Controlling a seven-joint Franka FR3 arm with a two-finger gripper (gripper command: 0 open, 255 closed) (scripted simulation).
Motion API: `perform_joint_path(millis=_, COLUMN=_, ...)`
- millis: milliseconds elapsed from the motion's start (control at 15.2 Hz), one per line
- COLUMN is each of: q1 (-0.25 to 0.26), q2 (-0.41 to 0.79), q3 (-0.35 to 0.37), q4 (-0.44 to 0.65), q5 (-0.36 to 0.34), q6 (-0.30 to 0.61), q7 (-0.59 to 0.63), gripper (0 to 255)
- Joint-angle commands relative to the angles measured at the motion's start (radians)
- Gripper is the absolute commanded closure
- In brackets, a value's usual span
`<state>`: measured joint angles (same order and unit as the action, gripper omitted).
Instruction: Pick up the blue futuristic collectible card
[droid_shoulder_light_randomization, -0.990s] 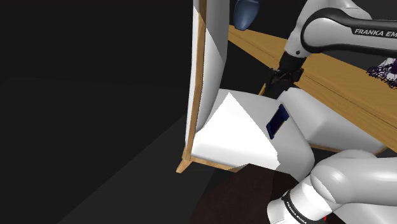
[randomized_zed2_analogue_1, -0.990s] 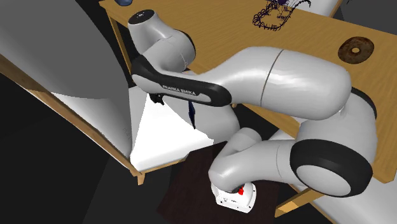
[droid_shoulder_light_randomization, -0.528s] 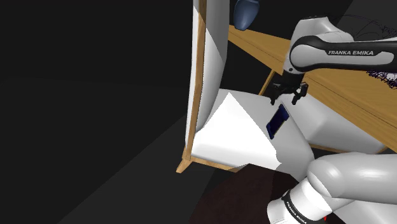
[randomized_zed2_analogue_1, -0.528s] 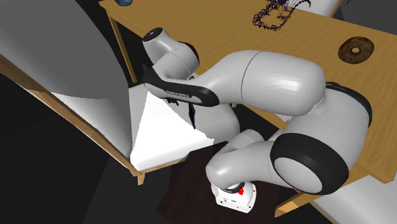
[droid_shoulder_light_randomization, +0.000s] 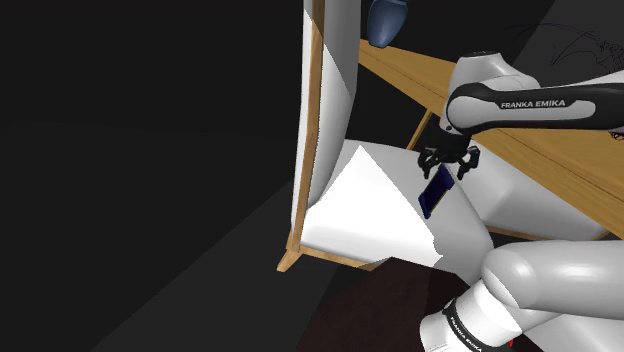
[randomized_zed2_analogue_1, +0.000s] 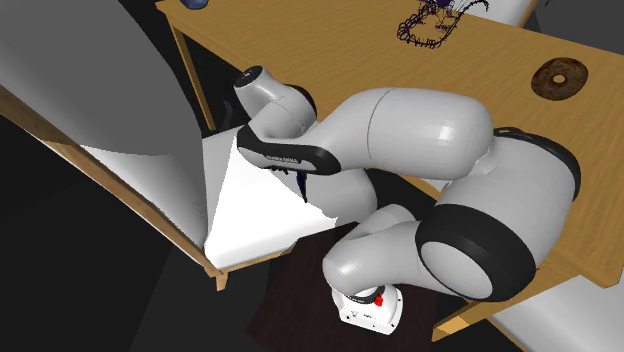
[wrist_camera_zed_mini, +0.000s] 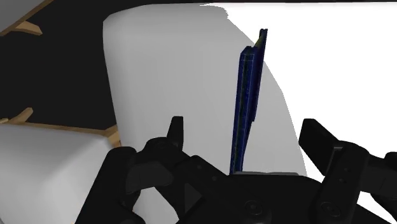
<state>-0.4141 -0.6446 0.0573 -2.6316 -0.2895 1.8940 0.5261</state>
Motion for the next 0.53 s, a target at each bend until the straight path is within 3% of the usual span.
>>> perform_joint_path(millis=0, q1=-0.001, q2=0.006, q3=0.0, q4=-0.02, q5=-0.003, q6=0.025, q7=0.008, gripper=0)
perform_joint_path(millis=66, q1=-0.001, q2=0.006, q3=0.0, q4=-0.02, q5=-0.003, q6=0.025, q7=0.008, gripper=0)
perform_joint_path(millis=132, q1=-0.001, q2=0.004, q3=-0.001, q4=-0.02, q5=-0.003, q6=0.023, q7=0.006, gripper=255)
perform_joint_path(millis=462, q1=-0.001, q2=0.003, q3=-0.001, q4=-0.02, q5=-0.004, q6=0.023, q7=0.006, gripper=255)
